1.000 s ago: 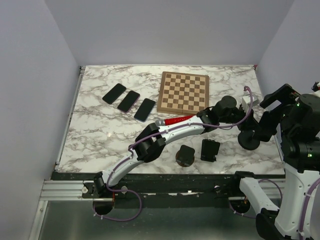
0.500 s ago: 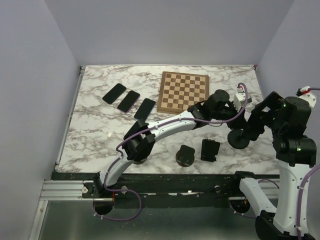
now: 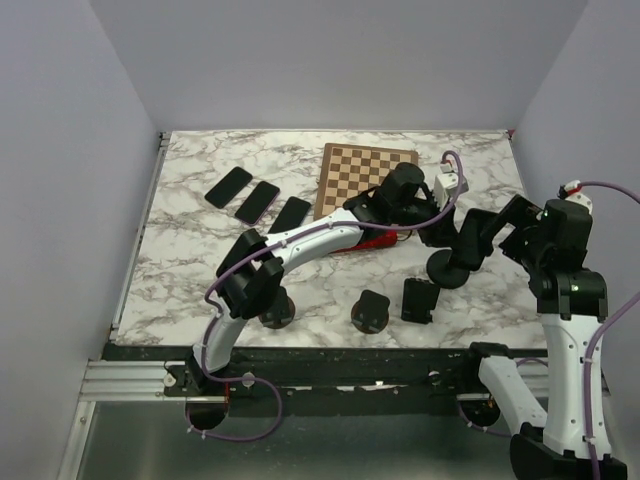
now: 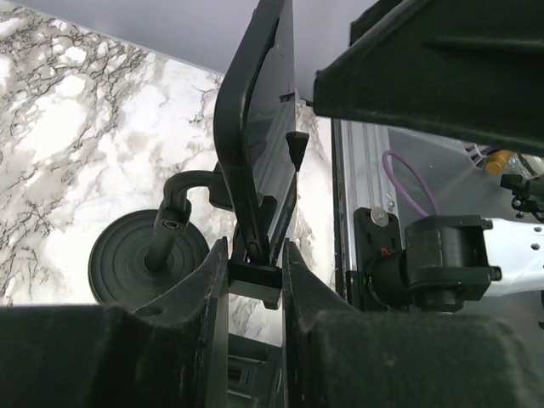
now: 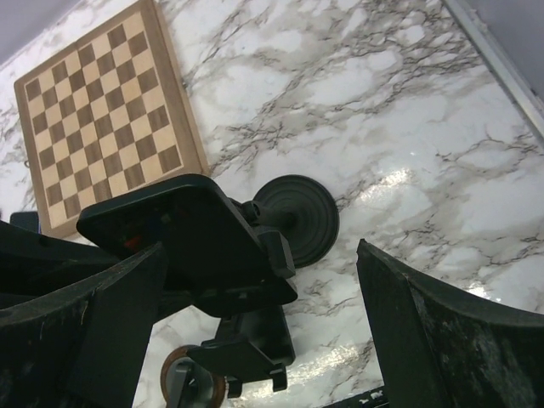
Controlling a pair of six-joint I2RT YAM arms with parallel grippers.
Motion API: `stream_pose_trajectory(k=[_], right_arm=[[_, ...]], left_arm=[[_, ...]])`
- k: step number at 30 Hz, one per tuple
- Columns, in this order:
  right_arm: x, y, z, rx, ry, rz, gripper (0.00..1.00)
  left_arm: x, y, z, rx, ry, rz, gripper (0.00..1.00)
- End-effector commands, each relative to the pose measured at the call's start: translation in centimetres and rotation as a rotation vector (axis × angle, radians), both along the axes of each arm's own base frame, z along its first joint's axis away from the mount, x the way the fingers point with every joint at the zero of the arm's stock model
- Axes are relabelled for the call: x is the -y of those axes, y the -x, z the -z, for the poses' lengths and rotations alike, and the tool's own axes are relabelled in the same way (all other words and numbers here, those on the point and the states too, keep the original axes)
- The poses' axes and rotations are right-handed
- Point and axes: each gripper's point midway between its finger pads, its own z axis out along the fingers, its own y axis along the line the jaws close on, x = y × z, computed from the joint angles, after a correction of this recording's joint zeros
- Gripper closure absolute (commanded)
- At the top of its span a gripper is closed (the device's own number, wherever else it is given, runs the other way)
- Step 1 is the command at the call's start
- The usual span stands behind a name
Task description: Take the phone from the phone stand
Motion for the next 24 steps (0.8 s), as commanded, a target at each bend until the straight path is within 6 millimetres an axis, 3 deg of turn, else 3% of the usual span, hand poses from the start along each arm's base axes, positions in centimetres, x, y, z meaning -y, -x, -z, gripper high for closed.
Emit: stream_pose_trajectory(k=[1, 7, 8, 12, 13, 19, 24], right_arm=[[-1.9, -1.1, 0.3, 0.004, -0.026, -0.135, 0.0], [-3.4, -1.9, -1.5, 0.054, -0.051, -0.221, 0.0], [-3.6, -2.0, -1.3, 0.041, -0.061, -0.231, 0.0], [-3.6, -2.1, -0.8, -0.005, -0.062, -0.239, 0.0], [-3.3, -2.1, -0.8, -0.022, -0.055, -0.23, 0.0], [-2.5, -2.1, -0.9, -0.078, -0.033, -0.199, 0.0], [-2.6, -2.1, -0.3, -0.123, -0.023, -0.223, 0.0]], left_arm=[[-1.4, 1.2, -2.2, -0.001, 0.03, 0.063, 1.0], [-1.3, 0.4, -2.0, -0.016, 0.02, 0.041, 1.0], [-1.4, 0.3, -2.1, -0.029, 0.024, 0.033, 0.93], [-2.5, -0.2, -3.1, -0.065, 0.074, -0.008, 0.46], [-3.0, -0.2, -3.3, -0.064, 0.081, -0.021, 0.39], [-4.9, 0.6, -4.6, -0.049, 0.107, -0.036, 0.26], [-5.7, 0.6, -4.2, -0.048, 0.103, -0.057, 0.24]])
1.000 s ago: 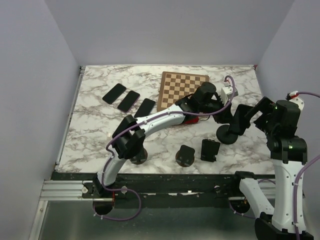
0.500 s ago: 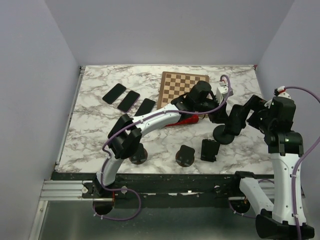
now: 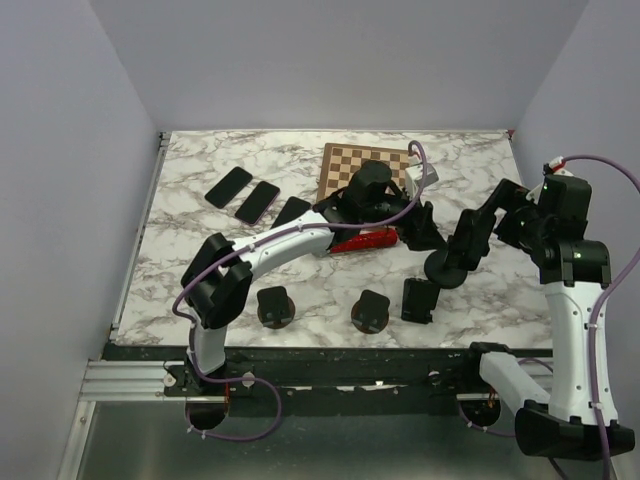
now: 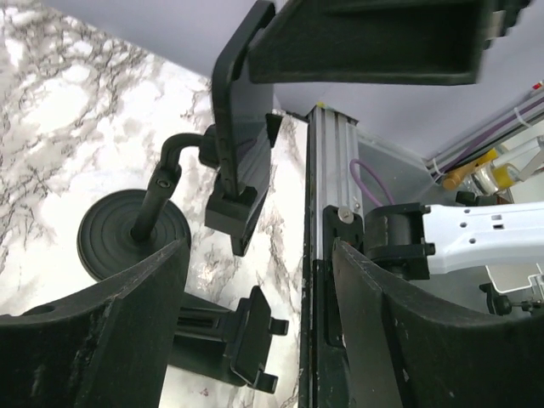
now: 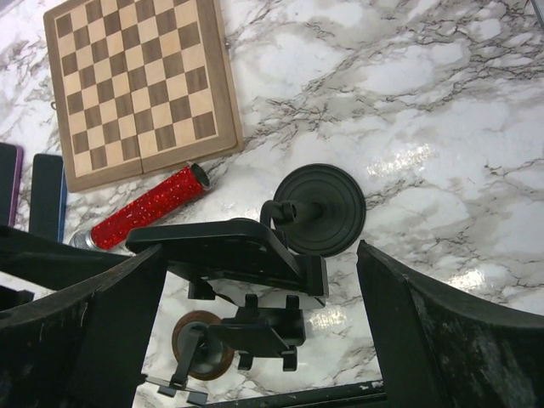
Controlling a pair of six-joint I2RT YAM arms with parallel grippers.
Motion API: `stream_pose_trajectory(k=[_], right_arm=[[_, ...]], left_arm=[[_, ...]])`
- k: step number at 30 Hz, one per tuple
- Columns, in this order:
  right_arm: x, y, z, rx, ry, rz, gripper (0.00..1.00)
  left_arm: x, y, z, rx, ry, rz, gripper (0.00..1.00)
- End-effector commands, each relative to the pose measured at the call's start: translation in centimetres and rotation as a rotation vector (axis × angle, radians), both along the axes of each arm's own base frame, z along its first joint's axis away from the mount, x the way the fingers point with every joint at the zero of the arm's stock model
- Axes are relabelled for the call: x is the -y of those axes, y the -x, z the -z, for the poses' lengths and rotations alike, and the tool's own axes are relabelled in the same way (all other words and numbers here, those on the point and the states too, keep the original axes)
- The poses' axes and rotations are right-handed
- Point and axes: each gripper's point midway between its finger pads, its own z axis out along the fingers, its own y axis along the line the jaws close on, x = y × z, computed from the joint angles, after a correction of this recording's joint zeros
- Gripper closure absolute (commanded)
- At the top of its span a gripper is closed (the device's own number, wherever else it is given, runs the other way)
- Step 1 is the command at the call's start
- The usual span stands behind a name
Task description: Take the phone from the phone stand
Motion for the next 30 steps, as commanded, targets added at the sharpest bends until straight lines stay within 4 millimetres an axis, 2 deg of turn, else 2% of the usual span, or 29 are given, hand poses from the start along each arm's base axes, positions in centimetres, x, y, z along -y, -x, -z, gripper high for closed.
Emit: stream_pose_trajectory(k=[1, 4, 7, 11, 14, 18, 20, 24, 30], right_arm=[[0.1, 0.5, 0.1, -0.046, 0.034, -0.031, 0.0], [-0.9, 0.3, -0.4, -0.032, 0.031, -0.072, 0.0], [-2.1, 0.0, 0.1, -0.062, 0.026, -0.105, 0.0], [-5.4, -0.4, 0.6, -0.077, 0.092, -0.142, 0.0], [-4.4, -0.4, 0.9, -0.104, 0.184, -0.029, 0.0], [-3.4, -0.1, 1.1, -0.119, 0.238, 0.027, 0.0], [-2.9, 0.0, 0.7, -0.106, 0.251, 0.048, 0.0], [-2.3, 0.3, 1.4, -0.14, 0.28, 0.078, 0.0], [-2.3, 0.8, 1.8, -0.155, 0.231, 0.154, 0.0]], left_arm=[[-0.7, 0.3, -2.1, 0.027, 0.059, -0.015, 0.24], [-0.8, 0.3, -1.7, 0.003, 0.072, -0.03, 0.26], [-0.8, 0.4, -1.2, -0.026, 0.079, -0.039, 0.26], [-0.7, 0.2, -1.0, -0.046, 0.086, -0.05, 0.26], [-0.5, 0.0, -1.0, -0.053, 0.086, -0.061, 0.27], [-0.4, -0.1, -1.0, -0.052, 0.088, -0.062, 0.33], [-0.2, -0.1, -0.8, -0.053, 0.084, -0.057, 0.4], [0.0, -0.3, -0.7, -0.043, 0.08, -0.055, 0.49], [-0.2, -0.5, 0.2, -0.043, 0.065, -0.072, 0.5]])
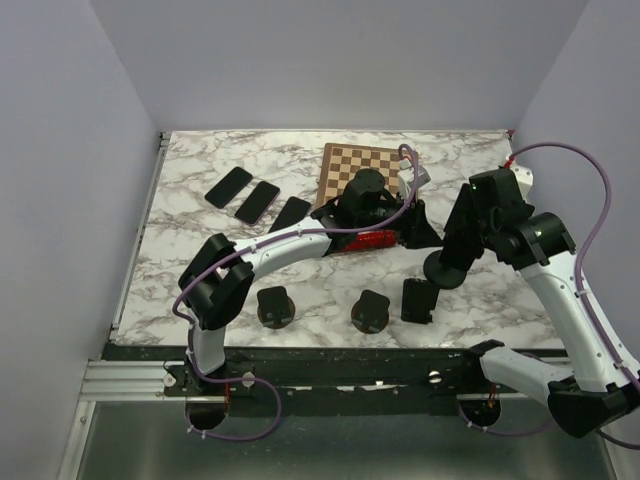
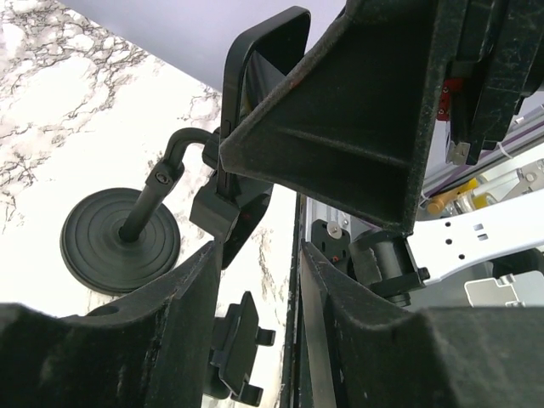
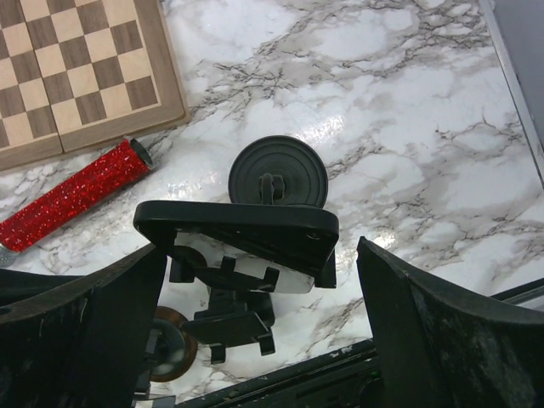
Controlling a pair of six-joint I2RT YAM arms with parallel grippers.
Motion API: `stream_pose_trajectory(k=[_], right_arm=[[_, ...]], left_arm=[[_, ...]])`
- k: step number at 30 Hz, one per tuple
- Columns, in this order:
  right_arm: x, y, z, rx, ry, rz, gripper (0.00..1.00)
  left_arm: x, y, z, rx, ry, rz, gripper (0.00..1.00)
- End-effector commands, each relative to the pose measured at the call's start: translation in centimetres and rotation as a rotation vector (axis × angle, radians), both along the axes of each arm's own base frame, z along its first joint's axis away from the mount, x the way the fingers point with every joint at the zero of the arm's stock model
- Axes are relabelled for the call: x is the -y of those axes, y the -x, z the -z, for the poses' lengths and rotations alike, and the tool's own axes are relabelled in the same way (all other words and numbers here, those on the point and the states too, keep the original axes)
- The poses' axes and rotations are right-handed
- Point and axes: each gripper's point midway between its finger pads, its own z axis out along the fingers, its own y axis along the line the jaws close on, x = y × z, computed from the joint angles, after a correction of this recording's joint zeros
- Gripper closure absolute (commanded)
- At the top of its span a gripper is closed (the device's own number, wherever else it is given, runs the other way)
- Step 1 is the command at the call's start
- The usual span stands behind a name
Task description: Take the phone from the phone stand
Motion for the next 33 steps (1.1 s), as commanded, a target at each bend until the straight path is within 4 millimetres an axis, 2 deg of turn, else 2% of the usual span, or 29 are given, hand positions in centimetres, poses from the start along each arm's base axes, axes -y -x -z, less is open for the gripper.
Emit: stream_pose_trajectory(k=[1, 5, 12, 15, 21, 25, 33], right_arm=[[0.8, 0.7, -0.4, 0.007, -0.01, 0.109, 0.0], [-0.2, 0.3, -1.2, 0.055, -0.07, 0.072, 0.0], [-1.1, -0.3, -2.2, 0.075, -0.112, 0.05, 0.0], [-1.0, -0.5, -2.4, 0.077, -0.11, 0.065, 0.0], [-1.1, -0.5, -1.6, 0.058, -0.114, 0.072, 0.0], [-0.9, -0.5, -1.2, 0.051, -0.103, 0.081, 0.0], [-0.1, -0.6, -1.5, 0.047, -0.056, 0.103, 0.0]], left_arm=[[0.4, -0.7, 0.1, 0.028, 0.01, -0.018, 0.49], [1.0, -0.8, 0.0, 0.047, 0.006, 0.026, 0.44], [1.4, -1.6, -0.1, 0.077, 0.014, 0.151, 0.57], [1.5, -1.4, 0.1, 0.085, 0.018, 0.18, 0.57], [1.8, -1.5, 1.7, 0.067, 0.005, 0.183, 0.42], [2.6, -1.6, 1.8, 0.051, 0.023, 0.168, 0.41], [3.8, -1.9, 2.5, 0.044, 0.037, 0.082, 0.53]])
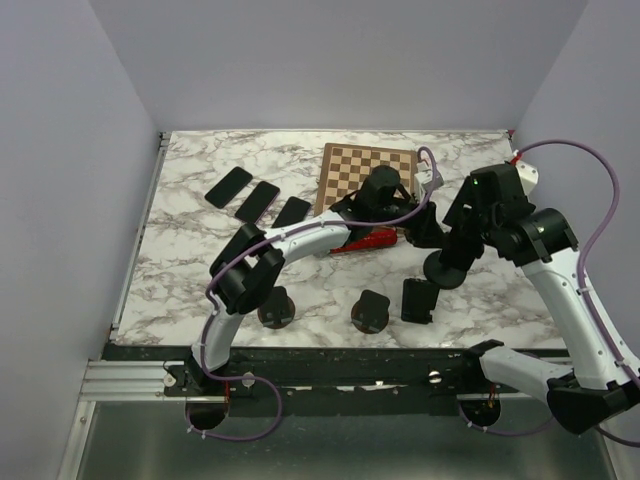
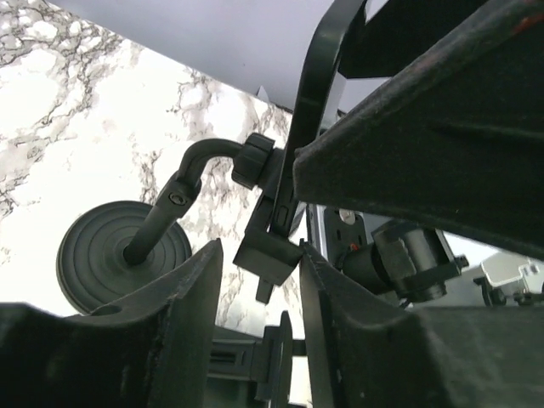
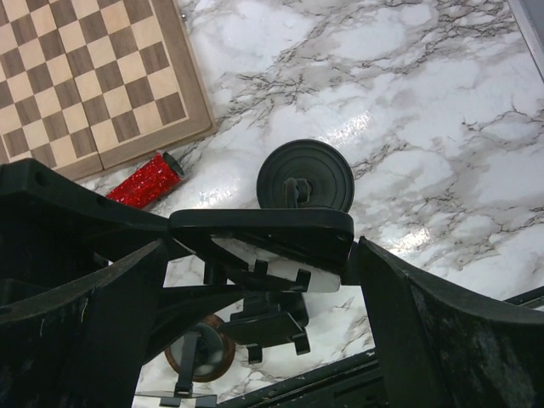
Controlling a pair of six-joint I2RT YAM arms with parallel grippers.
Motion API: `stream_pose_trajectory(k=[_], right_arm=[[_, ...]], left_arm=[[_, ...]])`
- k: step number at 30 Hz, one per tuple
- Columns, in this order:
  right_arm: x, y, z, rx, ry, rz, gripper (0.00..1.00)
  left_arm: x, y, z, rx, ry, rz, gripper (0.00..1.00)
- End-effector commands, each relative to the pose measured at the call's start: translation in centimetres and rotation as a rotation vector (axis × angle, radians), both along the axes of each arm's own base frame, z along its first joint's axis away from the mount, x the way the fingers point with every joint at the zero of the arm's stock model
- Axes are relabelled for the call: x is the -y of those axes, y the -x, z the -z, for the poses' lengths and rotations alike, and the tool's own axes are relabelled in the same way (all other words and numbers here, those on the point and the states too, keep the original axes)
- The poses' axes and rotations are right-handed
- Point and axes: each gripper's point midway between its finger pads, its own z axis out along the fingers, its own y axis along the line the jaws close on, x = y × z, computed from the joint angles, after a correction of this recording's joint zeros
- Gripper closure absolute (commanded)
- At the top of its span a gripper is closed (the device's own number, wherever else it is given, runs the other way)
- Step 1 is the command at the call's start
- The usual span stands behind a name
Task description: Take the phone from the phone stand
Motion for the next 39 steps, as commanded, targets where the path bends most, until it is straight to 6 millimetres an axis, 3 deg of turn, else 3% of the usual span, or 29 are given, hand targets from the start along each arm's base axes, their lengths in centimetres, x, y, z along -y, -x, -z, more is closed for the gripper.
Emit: stream_pose_trajectory(k=[1, 8, 12, 17, 24, 30, 39], right_arm=[[0.9, 0.0, -0.3, 0.002, 0.042, 0.036, 0.0], [1.6, 0.2, 0.0, 0.021, 0.056, 0.073, 0.0], [2.3, 0.5, -0.1, 0.021, 0.083, 0.097, 0.0], [3.2, 1.3, -0.2, 0.025, 0.114, 0.113, 0.0], [2.4, 1.0, 0.9, -0.006, 0.118, 0.044, 0.0], [2.1, 0.8, 0.5, 0.019, 0.14, -0.022, 0.0], [1.5, 0.1, 1.2, 0.032, 0.17, -0.118, 0.12]], left_arm=[[1.0, -0.3, -1.0, 0.023, 0.058, -0.068, 0.56], [1.4, 0.3, -2.1, 0.07, 0.129, -0.185, 0.75], [1.4, 0.4, -2.1, 0.109, 0.131, -0.311, 0.91], [0.9, 0.3, -2.0, 0.11, 0.129, -0.397, 0.95], [1.3, 0.5, -1.7, 0.087, 0.112, -0.452, 0.96], [1.0, 0.7, -1.7, 0.087, 0.112, -0.476, 0.97], [0.7, 1.0, -1.7, 0.108, 0.102, -0.46, 0.97]])
